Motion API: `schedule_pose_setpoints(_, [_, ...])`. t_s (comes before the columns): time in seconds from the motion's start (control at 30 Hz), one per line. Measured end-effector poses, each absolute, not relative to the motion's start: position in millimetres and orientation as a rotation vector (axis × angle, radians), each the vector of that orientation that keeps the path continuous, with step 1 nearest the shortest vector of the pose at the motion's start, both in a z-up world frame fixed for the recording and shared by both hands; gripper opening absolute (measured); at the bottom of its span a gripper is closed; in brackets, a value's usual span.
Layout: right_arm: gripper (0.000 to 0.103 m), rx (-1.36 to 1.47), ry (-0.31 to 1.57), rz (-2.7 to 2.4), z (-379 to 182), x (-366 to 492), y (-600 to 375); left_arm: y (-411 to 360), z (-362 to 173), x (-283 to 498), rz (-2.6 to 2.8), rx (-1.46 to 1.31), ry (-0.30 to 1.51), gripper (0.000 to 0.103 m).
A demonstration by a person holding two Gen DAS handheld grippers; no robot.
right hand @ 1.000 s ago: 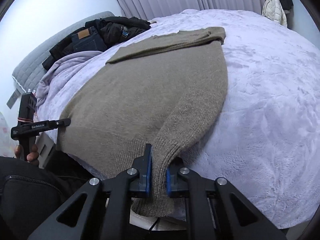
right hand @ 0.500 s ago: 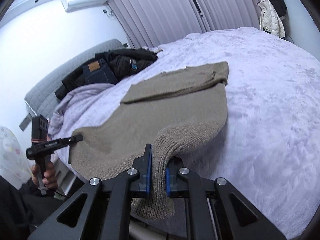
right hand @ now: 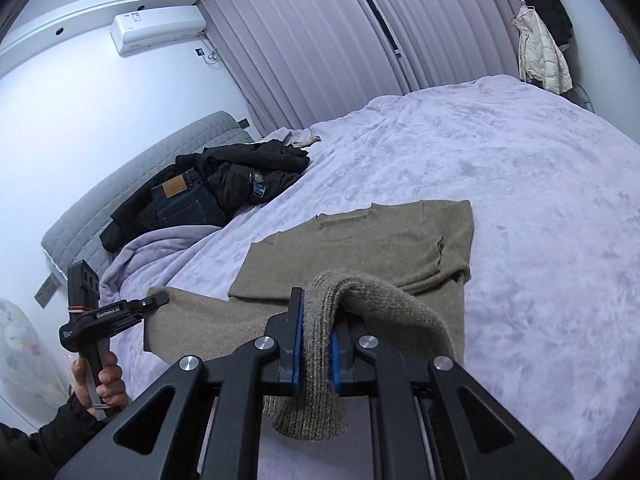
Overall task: Fold small clothes
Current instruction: 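Lift the hem and fold it over toward the collar, open both grippers, then smooth the folded sweater flat with both tools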
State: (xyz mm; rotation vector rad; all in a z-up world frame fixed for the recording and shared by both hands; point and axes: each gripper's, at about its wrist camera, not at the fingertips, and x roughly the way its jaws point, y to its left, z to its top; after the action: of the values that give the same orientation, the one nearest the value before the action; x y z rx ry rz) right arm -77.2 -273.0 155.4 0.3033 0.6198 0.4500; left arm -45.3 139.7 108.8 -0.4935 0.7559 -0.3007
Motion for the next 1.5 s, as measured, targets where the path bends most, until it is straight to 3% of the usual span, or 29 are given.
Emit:
schedule_pose_setpoints(0.3, [0.011, 0.434, 0.673, 0.404, 149, 44, -282, 137, 102, 66, -0.278, -0.521, 0.798, 0.014])
schedule_pose_setpoints(0.5, [0.012, 0.467, 0.78, 0.323, 107, 128, -282, 136, 51, 146, -0.189, -0.582, 0.924, 0.015])
schedule_pose_setpoints(0.57, [0.016, 0.502, 0.837, 0.288, 85, 157, -282, 135, 31, 165, -0.164, -0.587, 1.004, 0.016])
schedule_pose_setpoints(0.6, [0.02, 0.516, 0.861, 0.263, 77, 167, -283, 134, 22, 172, -0.157, -0.593, 1.043, 0.032])
schedule_pose_setpoints(0.63, [0.022, 0.518, 0.887, 0.233, 70, 176, -283, 134, 17, 175, -0.183, -0.618, 1.055, 0.055])
schedule_pose_setpoints(0.67, [0.029, 0.513, 0.897, 0.217, 66, 182, -282, 134, 17, 175, -0.213, -0.64, 1.041, 0.066])
schedule_pose_setpoints(0.7, [0.044, 0.508, 0.9, 0.211, 63, 187, -281, 135, 20, 171, -0.238, -0.661, 1.007, 0.088])
schedule_pose_setpoints(0.73, [0.052, 0.51, 0.896, 0.211, 61, 189, -281, 136, 26, 168, -0.215, -0.656, 0.972, 0.103])
schedule_pose_setpoints(0.8, [0.075, 0.53, 0.856, 0.193, 61, 189, -284, 141, 42, 164, -0.179, -0.635, 0.914, 0.103])
schedule_pose_setpoints(0.83, [0.077, 0.543, 0.835, 0.182, 63, 187, -287, 144, 48, 164, -0.21, -0.642, 0.909, 0.103])
schedule_pose_setpoints(1.0, [0.078, 0.479, 0.846, 0.227, 76, 166, -288, 140, 70, 138, -0.269, -0.521, 0.903, 0.103])
schedule_pose_setpoints(1.17, [0.078, 0.071, 0.85, 0.251, 86, 137, -265, 78, 66, 86, -0.282, 0.081, 0.907, 0.103])
schedule_pose_setpoints(1.27, [0.078, -0.117, 0.85, 0.271, 85, 130, -244, 55, 41, 86, -0.299, 0.247, 0.997, 0.103])
schedule_pose_setpoints(1.5, [0.078, -0.316, 0.929, 0.312, 56, 154, -196, 26, 33, 143, -0.451, 0.145, 1.05, 0.103])
